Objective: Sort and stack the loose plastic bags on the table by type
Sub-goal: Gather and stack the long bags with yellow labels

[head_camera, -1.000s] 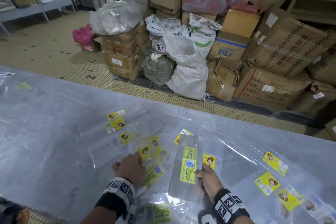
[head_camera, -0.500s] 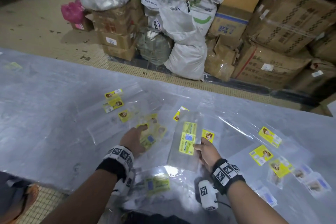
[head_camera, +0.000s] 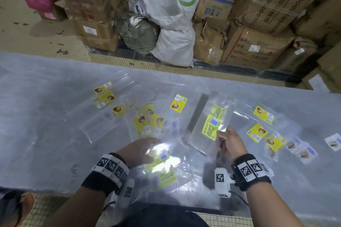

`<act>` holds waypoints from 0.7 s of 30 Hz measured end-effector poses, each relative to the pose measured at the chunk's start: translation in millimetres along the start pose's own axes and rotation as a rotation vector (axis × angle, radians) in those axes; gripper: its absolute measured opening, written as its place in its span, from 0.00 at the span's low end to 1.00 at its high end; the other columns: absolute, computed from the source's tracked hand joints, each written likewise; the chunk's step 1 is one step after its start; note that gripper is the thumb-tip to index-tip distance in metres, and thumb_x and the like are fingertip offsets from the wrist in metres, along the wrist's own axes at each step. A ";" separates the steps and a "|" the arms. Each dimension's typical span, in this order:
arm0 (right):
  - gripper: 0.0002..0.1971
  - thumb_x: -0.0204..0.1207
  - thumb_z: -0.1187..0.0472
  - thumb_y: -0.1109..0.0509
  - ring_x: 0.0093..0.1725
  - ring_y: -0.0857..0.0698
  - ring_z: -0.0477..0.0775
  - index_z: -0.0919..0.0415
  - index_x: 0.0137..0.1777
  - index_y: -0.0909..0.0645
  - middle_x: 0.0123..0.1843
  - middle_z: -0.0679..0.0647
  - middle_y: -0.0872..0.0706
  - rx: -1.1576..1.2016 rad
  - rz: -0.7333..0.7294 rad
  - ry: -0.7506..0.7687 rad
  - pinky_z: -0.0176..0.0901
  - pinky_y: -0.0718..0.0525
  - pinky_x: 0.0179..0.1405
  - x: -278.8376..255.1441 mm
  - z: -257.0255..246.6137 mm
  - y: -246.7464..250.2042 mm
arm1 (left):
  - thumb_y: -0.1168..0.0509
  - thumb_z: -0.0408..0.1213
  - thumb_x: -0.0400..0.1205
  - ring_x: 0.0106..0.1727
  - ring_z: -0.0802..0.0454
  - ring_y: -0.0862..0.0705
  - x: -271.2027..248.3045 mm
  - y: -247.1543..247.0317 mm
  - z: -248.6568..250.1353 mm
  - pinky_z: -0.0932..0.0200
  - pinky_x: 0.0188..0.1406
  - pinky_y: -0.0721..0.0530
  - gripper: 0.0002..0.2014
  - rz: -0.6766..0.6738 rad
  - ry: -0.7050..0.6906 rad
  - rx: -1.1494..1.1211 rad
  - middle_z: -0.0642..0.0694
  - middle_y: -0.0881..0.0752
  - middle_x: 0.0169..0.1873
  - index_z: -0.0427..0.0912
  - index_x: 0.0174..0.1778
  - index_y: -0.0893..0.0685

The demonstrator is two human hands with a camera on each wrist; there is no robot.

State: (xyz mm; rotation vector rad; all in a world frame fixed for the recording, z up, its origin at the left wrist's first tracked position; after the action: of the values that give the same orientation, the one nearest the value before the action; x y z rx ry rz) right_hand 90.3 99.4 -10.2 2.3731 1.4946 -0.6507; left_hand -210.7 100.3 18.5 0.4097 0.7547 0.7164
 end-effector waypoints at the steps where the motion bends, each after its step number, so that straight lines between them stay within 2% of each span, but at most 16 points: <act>1: 0.16 0.80 0.76 0.39 0.13 0.29 0.46 0.57 0.35 0.26 0.20 0.55 0.25 -0.009 0.018 0.004 0.30 0.33 0.12 -5.4 1.8 5.2 | 0.31 0.23 0.78 0.53 0.48 0.27 -2.1 -3.3 -0.1 0.82 0.41 0.31 0.30 -0.013 -0.008 0.016 0.29 0.22 0.67 0.40 0.77 0.29; 2: 0.16 0.81 0.75 0.40 0.12 0.31 0.46 0.57 0.35 0.26 0.21 0.58 0.26 -0.039 0.037 0.002 0.29 0.36 0.11 -10.6 4.0 10.0 | 0.31 0.23 0.77 0.55 0.51 0.26 -4.1 -10.1 -1.6 0.82 0.43 0.31 0.31 -0.044 -0.015 0.031 0.32 0.21 0.67 0.40 0.77 0.30; 4: 0.13 0.81 0.74 0.40 0.10 0.33 0.46 0.60 0.37 0.28 0.22 0.60 0.27 -0.086 0.065 -0.008 0.29 0.40 0.09 -20.3 10.0 15.9 | 0.30 0.24 0.75 0.48 0.62 0.24 -6.5 -29.3 -9.5 0.86 0.42 0.34 0.33 -0.126 -0.008 0.065 0.50 0.21 0.57 0.44 0.77 0.29; 6: 0.12 0.81 0.75 0.40 0.11 0.33 0.46 0.61 0.38 0.28 0.21 0.58 0.29 -0.058 0.085 -0.023 0.29 0.42 0.10 -28.6 18.6 18.1 | 0.29 0.29 0.73 0.44 0.65 0.25 -6.4 -41.5 -20.7 0.83 0.41 0.33 0.33 -0.097 0.029 0.086 0.62 0.26 0.46 0.51 0.74 0.26; 8: 0.14 0.81 0.77 0.42 0.12 0.33 0.44 0.60 0.38 0.26 0.21 0.55 0.30 -0.011 0.112 -0.033 0.29 0.42 0.11 -38.5 24.9 17.6 | 0.27 0.42 0.68 0.53 0.57 0.25 -5.4 -46.6 -31.2 0.69 0.53 0.26 0.35 -0.001 0.092 0.217 0.59 0.28 0.48 0.64 0.71 0.30; 10: 0.15 0.81 0.77 0.42 0.12 0.34 0.44 0.60 0.36 0.27 0.18 0.54 0.30 -0.006 0.124 -0.034 0.28 0.42 0.11 -47.1 28.8 15.8 | 0.28 0.54 0.64 0.62 0.47 0.30 -6.7 -51.7 -36.8 0.53 0.63 0.28 0.40 0.053 0.160 0.432 0.53 0.32 0.55 0.69 0.72 0.38; 11: 0.15 0.81 0.77 0.41 0.12 0.34 0.44 0.61 0.36 0.28 0.18 0.54 0.30 -0.009 0.129 -0.033 0.29 0.41 0.11 -50.6 30.2 15.4 | 0.28 0.57 0.64 0.64 0.46 0.33 -8.0 -53.9 -36.4 0.50 0.65 0.31 0.41 0.075 0.173 0.471 0.52 0.34 0.56 0.69 0.72 0.41; 13: 0.13 0.81 0.77 0.41 0.12 0.33 0.43 0.63 0.37 0.28 0.19 0.55 0.29 -0.008 0.136 -0.037 0.29 0.39 0.10 -55.5 35.0 14.9 | 0.28 0.58 0.66 0.66 0.46 0.35 -8.2 -55.8 -34.3 0.49 0.67 0.34 0.41 0.141 0.151 0.481 0.52 0.36 0.57 0.68 0.72 0.41; 16: 0.10 0.81 0.77 0.41 0.13 0.31 0.42 0.64 0.43 0.26 0.19 0.52 0.27 0.014 0.137 -0.048 0.29 0.36 0.11 -60.5 43.0 13.2 | 0.27 0.54 0.68 0.67 0.48 0.34 -6.3 -52.8 -38.3 0.52 0.68 0.33 0.36 0.189 0.126 0.428 0.54 0.36 0.60 0.66 0.71 0.38; 18: 0.11 0.81 0.78 0.41 0.14 0.27 0.42 0.64 0.41 0.24 0.21 0.52 0.23 0.001 0.123 -0.047 0.29 0.33 0.12 -63.2 45.2 10.0 | 0.26 0.53 0.67 0.65 0.48 0.30 -4.1 -49.2 -41.8 0.53 0.68 0.29 0.36 0.197 0.119 0.397 0.54 0.34 0.60 0.66 0.69 0.37; 21: 0.13 0.81 0.78 0.42 0.17 0.22 0.42 0.62 0.41 0.23 0.21 0.49 0.17 -0.002 0.092 -0.041 0.28 0.30 0.14 -65.6 45.2 3.2 | 0.24 0.52 0.64 0.60 0.47 0.21 0.0 -45.1 -43.5 0.50 0.62 0.20 0.39 0.166 0.107 0.330 0.54 0.29 0.58 0.68 0.67 0.38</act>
State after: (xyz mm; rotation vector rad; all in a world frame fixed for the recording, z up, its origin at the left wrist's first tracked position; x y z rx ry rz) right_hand 58.5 26.6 -16.6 2.3962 1.3595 -0.6713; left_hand -223.2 72.8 -36.4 0.7451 0.9522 0.7750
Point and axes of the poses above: each hand's wrist, its own x-axis towards the middle knuckle, its own y-axis out of the back of the hand, z = x × y, the point moved 9 cm from there along x, towards the middle knuckle
